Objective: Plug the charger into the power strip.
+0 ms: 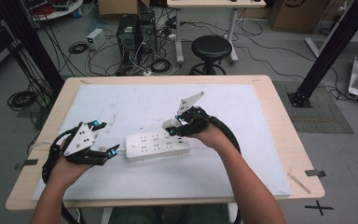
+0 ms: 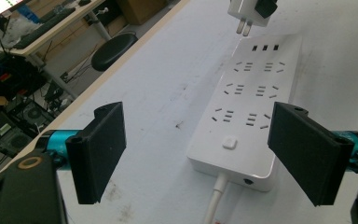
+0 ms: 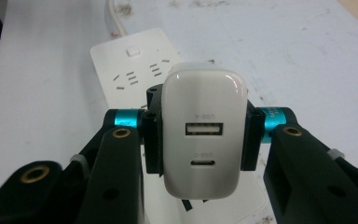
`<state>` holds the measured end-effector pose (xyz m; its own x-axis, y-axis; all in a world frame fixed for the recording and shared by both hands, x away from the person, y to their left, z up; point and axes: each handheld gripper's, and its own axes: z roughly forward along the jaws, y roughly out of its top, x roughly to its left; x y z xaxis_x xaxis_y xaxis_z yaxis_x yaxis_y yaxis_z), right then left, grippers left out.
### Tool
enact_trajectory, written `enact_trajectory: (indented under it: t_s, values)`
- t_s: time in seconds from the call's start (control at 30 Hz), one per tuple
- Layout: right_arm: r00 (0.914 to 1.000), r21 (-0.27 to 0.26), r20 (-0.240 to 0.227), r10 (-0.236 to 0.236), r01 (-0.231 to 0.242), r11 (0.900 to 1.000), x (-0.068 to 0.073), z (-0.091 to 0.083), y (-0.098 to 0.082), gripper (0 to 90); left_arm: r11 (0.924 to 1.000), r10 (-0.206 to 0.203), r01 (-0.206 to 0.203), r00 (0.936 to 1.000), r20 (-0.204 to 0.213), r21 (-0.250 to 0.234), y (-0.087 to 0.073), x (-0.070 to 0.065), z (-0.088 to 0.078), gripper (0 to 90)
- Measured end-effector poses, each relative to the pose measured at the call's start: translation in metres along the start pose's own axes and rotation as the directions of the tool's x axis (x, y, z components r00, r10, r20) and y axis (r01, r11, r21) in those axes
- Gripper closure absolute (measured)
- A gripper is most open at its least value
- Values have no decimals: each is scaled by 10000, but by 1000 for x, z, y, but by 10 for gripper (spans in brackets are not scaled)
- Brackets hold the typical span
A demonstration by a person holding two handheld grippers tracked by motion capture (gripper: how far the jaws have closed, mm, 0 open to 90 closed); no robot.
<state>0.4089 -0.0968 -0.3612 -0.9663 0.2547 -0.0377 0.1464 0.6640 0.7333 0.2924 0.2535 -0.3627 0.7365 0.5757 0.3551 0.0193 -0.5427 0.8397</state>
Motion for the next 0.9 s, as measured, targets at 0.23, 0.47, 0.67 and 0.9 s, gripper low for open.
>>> enact_trajectory:
  t_s: [0.23,0.47,0.67,0.9]
  values:
    - [9964,1064,-191,-827,843,9908,0,6,9,629,10000,30,-30,10000,58,53,-1,-2,0,192]
    - [9846,2372,-521,-1666,1743,9557,-1,14,26,629,9998,-26,26,10000,21,179,-6,-5,-4,192]
    - [9693,3335,-863,-2302,2459,9101,-3,21,42,629,9997,-23,22,10000,45,243,-7,-7,-5,192]
    - [9229,4618,-2005,-3287,3849,7991,-5,40,64,629,9997,-64,65,10000,-24,217,-11,-9,-9,192]
